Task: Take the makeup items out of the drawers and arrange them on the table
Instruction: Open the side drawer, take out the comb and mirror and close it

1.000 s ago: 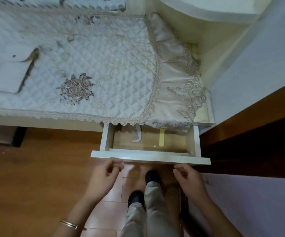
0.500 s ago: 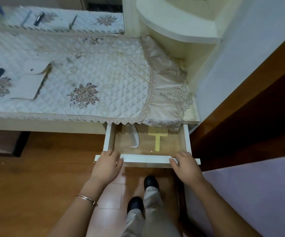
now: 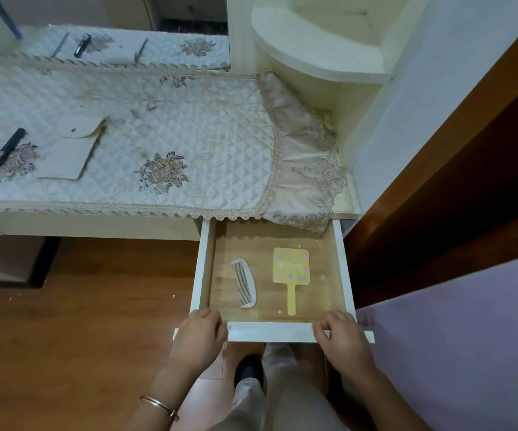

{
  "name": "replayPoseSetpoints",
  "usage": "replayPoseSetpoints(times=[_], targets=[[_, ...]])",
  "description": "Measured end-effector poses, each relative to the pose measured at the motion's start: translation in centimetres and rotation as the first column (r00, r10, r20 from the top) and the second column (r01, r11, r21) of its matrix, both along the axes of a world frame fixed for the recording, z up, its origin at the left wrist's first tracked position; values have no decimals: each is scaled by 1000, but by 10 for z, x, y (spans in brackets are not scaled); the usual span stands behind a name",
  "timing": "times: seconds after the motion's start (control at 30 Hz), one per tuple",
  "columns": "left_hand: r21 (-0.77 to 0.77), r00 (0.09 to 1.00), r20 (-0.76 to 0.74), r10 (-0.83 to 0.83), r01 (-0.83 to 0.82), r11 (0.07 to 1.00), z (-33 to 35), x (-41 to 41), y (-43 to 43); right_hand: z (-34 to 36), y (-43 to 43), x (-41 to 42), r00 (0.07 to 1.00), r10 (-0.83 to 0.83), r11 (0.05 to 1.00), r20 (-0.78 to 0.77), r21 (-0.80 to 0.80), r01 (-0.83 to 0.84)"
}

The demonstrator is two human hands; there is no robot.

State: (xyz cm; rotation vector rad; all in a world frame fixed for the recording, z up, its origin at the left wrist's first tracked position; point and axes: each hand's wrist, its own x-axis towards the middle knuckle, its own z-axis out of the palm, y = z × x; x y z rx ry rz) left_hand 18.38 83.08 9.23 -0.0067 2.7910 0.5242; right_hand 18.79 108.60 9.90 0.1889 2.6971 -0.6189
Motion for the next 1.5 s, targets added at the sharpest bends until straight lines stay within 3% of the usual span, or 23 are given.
replayPoseSetpoints(times=[0.17, 0.27, 0.33, 0.43, 0.6, 0.7, 0.87, 0.97, 1.13, 1.17, 1.3, 1.5], targets=[[-133, 991, 135, -24, 42, 990, 4, -20, 10, 2, -2, -15, 997, 19, 998, 74, 53, -23], [-110, 975, 220, -4, 29, 994, -6, -34, 20, -5, -8, -32, 983, -41, 999, 178, 27, 36], [-16, 965, 257, 50, -47, 999, -14, -47, 32, -11, -17, -47, 963, -70, 997, 259, -13, 76], [91, 916, 340, 212, -256, 962, -29, -68, 51, -30, -31, -68, 917, -233, 952, 325, -114, 283], [-2, 764, 393, 513, -557, 831, -58, -87, 72, -66, -44, -87, 851, -394, 885, 348, -107, 454], [-70, 728, 361, 583, -602, 796, -64, -92, 81, -80, -50, -89, 853, -401, 903, 336, -13, 430], [36, 698, 400, 594, -660, 750, -71, -95, 82, -85, -57, -92, 822, -447, 872, 353, -31, 488], [125, 731, 402, 551, -640, 758, -70, -97, 73, -82, -56, -93, 770, -491, 796, 407, -150, 587], [242, 791, 386, 475, -584, 775, -38, -93, 56, -53, -50, -96, 637, -532, 537, 557, -360, 763], [257, 805, 376, 459, -567, 783, -29, -91, 51, -46, -48, -95, 648, -515, 524, 562, -392, 756], [331, 838, 321, 441, -536, 777, 7, -82, 27, -15, -39, -86, 788, -325, 625, 522, -507, 594], [421, 772, 216, 598, -626, 657, 50, -98, -30, 28, -68, -103, 926, -107, 699, 363, -635, 330]])
